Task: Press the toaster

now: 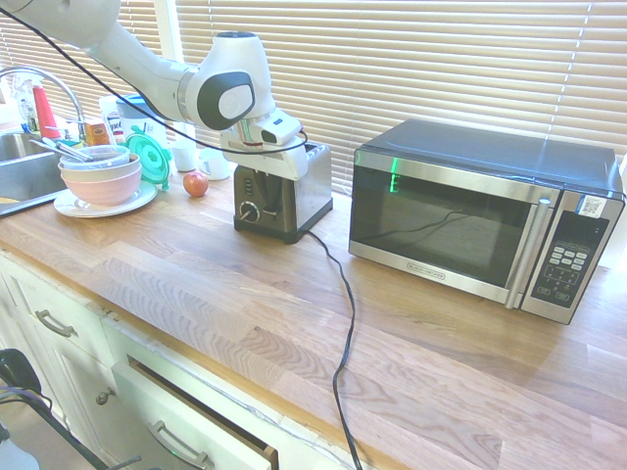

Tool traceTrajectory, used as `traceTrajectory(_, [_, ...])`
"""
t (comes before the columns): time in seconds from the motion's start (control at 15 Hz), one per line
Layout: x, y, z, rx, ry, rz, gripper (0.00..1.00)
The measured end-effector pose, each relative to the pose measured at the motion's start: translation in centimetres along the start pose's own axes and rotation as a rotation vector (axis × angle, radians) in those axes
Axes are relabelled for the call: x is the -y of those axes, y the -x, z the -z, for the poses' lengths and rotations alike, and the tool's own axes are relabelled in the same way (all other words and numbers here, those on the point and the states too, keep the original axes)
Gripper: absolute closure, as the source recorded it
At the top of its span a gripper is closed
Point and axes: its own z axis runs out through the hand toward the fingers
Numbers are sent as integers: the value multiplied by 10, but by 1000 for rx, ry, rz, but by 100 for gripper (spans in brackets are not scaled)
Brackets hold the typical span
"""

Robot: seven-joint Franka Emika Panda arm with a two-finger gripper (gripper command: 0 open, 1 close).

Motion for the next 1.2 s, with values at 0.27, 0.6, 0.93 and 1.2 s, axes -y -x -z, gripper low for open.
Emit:
traceTrajectory(0.27, [5,5,-16,13,9,12,100])
traceTrajectory(0.6, [5,5,-16,13,9,12,100])
traceTrajectory(0.93, [5,5,-16,13,9,12,100])
traceTrajectory(1.2, [5,5,-16,13,9,12,100])
